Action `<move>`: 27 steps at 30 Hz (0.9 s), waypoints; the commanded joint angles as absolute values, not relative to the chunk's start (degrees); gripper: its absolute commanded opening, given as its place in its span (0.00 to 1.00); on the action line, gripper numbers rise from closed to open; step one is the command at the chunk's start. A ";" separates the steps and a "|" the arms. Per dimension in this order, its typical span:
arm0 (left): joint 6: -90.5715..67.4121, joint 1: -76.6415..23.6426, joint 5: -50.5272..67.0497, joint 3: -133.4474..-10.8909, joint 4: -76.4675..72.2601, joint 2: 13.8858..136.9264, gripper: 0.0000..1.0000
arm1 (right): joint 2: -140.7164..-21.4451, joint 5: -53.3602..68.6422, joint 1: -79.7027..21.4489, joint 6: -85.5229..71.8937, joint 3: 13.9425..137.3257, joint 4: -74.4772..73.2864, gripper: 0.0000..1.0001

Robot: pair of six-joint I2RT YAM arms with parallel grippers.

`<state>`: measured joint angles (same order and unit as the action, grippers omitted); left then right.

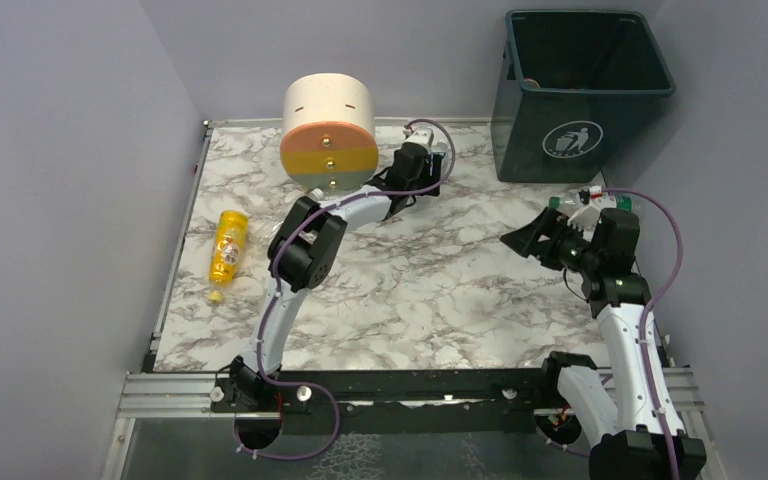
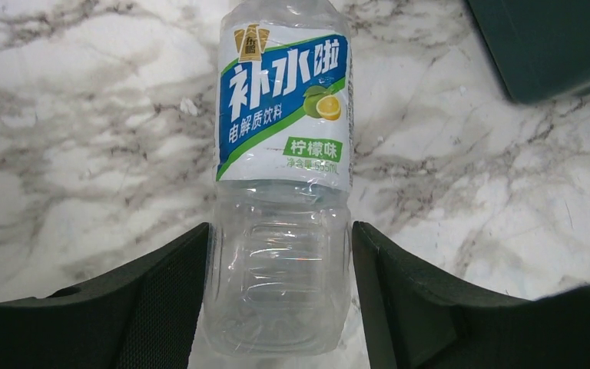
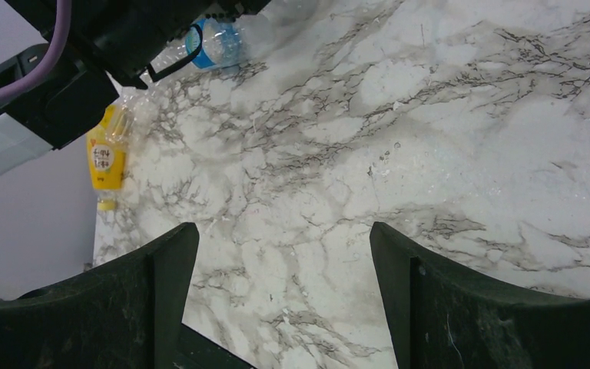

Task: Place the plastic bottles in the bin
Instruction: Adjust the plastic bottle at the center of the board.

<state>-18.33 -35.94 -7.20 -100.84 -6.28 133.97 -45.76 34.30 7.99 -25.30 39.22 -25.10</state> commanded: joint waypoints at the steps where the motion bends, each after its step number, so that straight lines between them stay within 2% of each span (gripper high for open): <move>1: -22.97 -38.46 -7.13 -92.55 -4.59 129.72 0.68 | -44.80 36.55 8.09 -26.03 38.76 -23.10 0.86; 7: -24.85 -44.32 -8.34 -87.37 -3.62 126.40 0.69 | -42.93 37.07 8.09 -26.36 36.22 -22.48 0.86; 13: -33.49 -48.68 -9.69 -78.63 -4.00 121.71 0.71 | -42.98 38.15 8.09 -26.04 34.29 -21.89 0.86; 19: -38.40 -53.43 -9.97 -71.86 -4.43 117.44 0.76 | -42.25 37.65 8.09 -25.63 33.73 -22.56 0.86; 22: -39.58 -55.95 -7.17 -69.92 -4.99 115.73 0.85 | -42.02 37.08 8.09 -25.12 33.44 -23.29 0.86; 23: -39.89 -56.85 -6.51 -69.37 -5.13 115.08 0.94 | -41.95 36.90 8.09 -24.91 33.48 -23.42 0.86; 24: -40.17 -57.90 -6.16 -68.69 -5.42 114.37 0.98 | -41.88 36.70 8.09 -24.92 33.36 -23.52 0.86; 27: -41.75 -59.54 -4.93 -65.81 -6.62 111.60 0.99 | -41.80 36.78 8.09 -25.52 33.44 -23.58 0.86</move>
<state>-38.37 -56.82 -8.47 -69.78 -9.15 115.22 -42.52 36.32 7.99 -25.54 33.89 -23.64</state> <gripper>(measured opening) 0.984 0.856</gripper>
